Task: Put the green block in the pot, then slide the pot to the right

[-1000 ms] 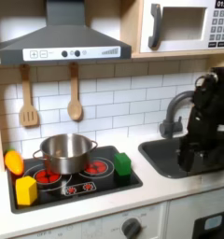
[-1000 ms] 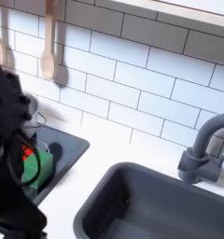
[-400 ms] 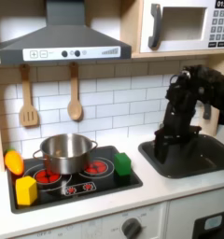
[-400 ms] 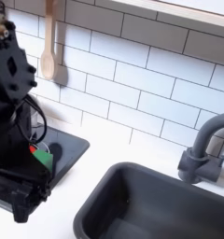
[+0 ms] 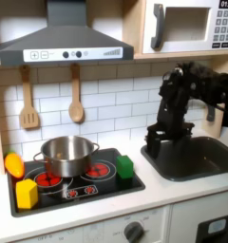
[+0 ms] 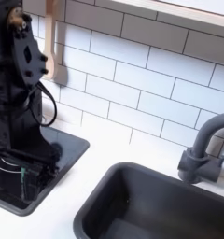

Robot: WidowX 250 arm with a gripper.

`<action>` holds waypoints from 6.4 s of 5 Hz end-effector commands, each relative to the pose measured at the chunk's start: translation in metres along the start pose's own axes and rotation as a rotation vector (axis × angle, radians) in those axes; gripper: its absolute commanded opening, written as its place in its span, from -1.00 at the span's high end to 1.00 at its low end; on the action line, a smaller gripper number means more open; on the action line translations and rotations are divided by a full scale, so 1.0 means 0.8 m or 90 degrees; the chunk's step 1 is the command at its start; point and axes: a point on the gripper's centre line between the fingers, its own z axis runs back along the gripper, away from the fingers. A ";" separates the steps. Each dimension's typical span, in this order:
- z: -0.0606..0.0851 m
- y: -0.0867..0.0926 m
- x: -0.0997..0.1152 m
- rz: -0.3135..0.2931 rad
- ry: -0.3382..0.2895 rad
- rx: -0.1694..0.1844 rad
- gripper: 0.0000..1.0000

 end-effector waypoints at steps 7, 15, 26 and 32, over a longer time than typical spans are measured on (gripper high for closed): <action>-0.059 0.029 0.096 0.048 0.006 0.018 -1.00; -0.123 0.039 0.113 0.065 0.078 0.016 -1.00; -0.126 0.034 0.108 0.038 0.102 -0.045 1.00; -0.040 0.094 0.154 0.048 -0.012 0.023 1.00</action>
